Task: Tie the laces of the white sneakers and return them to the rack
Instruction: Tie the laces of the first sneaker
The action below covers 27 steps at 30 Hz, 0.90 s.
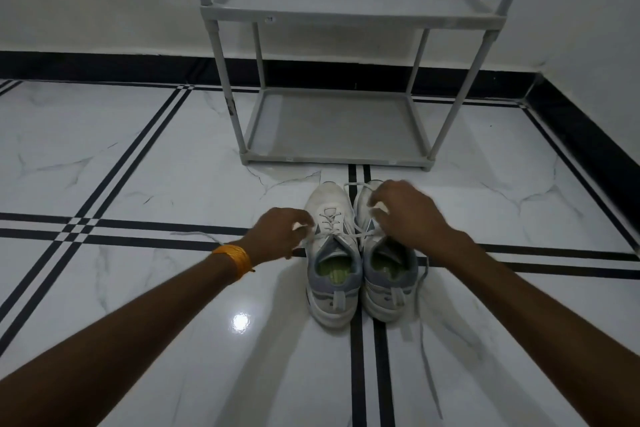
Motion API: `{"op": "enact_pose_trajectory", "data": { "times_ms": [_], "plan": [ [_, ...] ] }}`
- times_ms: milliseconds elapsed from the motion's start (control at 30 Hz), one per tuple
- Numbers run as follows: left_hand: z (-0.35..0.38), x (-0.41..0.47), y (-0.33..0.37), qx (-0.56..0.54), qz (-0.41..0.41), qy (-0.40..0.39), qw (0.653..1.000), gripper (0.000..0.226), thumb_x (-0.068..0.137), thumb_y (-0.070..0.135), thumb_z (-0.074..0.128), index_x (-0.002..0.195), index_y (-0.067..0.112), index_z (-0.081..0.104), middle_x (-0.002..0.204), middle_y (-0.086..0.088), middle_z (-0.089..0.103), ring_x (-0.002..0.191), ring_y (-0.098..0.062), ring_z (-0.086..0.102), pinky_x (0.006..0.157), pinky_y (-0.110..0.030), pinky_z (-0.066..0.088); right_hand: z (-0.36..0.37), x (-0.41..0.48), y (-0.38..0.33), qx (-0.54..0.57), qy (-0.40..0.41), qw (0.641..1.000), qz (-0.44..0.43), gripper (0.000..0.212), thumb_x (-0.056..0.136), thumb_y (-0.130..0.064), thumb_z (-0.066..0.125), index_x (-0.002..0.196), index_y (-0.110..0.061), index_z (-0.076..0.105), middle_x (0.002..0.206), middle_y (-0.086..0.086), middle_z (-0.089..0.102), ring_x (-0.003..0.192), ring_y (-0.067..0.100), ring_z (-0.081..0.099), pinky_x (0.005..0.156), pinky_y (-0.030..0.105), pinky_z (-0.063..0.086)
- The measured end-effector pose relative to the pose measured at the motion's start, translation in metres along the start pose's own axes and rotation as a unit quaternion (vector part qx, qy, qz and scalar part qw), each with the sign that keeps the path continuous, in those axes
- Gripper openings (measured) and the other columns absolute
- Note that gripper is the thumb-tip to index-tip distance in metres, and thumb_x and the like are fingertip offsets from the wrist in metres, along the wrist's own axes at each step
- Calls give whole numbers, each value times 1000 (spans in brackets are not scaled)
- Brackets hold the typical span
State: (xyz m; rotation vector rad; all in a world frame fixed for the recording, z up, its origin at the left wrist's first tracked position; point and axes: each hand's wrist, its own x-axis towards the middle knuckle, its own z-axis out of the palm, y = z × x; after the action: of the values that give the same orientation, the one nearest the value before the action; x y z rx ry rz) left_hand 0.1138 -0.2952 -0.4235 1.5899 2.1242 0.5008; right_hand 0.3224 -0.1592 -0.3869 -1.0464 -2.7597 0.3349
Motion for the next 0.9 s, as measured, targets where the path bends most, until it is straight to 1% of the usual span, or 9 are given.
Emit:
{"op": "enact_pose_trajectory", "data": {
  "times_ms": [67,133,233,300,367,433,567,767,900],
  "plan": [
    [12,0,17,-27,17,-16,999,14,94,18,58,101,8,66,101,-7,71,64,-21,69,63,-33,59,10,-3,-21,68,-80,994,-32,17,88,-26,62,99,-19,71,103,0,70,90,15,62,75,31,49],
    [19,0,22,-6,22,3,1000,10,94,15,57,95,7,62,96,-12,69,72,-25,67,71,-38,58,22,-7,-28,44,-129,989,-48,14,86,-26,63,94,-19,72,96,3,72,88,19,65,74,33,51],
    [20,-3,19,-7,39,36,999,6,95,13,55,93,8,59,89,-14,70,75,-28,65,72,-40,59,26,-3,-23,46,-114,991,-50,9,83,-15,65,85,-18,74,86,5,73,80,20,66,73,35,54],
    [20,-4,17,-2,46,54,997,6,96,14,55,94,10,59,85,-14,71,69,-24,65,67,-32,57,24,1,-24,20,-117,991,-64,11,82,-11,62,78,-16,71,80,6,71,76,22,65,70,34,53],
    [20,-5,15,57,66,56,995,7,95,18,57,96,11,59,89,-13,71,69,-20,59,64,-23,46,24,2,-28,-43,-121,988,-85,15,82,-5,55,71,-15,60,75,9,62,73,27,61,63,34,46],
    [19,-6,13,150,99,22,983,16,91,16,61,106,13,58,99,-10,71,77,-21,60,69,-24,43,24,-2,-28,-96,-123,983,-95,13,82,-1,53,76,-13,57,82,17,62,79,33,61,62,33,37],
    [17,-7,-1,231,145,-13,962,36,85,11,66,120,15,56,105,-10,72,90,-29,66,80,-36,54,29,-11,-26,-127,-141,975,-113,15,80,-1,54,93,-2,61,98,23,65,93,38,62,67,32,32],
    [19,-8,2,227,124,-16,966,30,86,7,63,115,13,57,102,-11,72,87,-28,66,77,-36,55,30,-12,-28,-104,-144,979,-97,15,80,-3,57,94,-1,63,97,24,66,91,39,64,67,33,38],
    [16,-12,2,182,92,-8,979,18,91,14,61,108,11,59,102,-12,71,87,-28,65,75,-32,51,31,-12,-23,23,-164,985,-35,12,83,-10,61,85,-6,71,86,14,72,82,27,67,72,33,50]
  ]
}}
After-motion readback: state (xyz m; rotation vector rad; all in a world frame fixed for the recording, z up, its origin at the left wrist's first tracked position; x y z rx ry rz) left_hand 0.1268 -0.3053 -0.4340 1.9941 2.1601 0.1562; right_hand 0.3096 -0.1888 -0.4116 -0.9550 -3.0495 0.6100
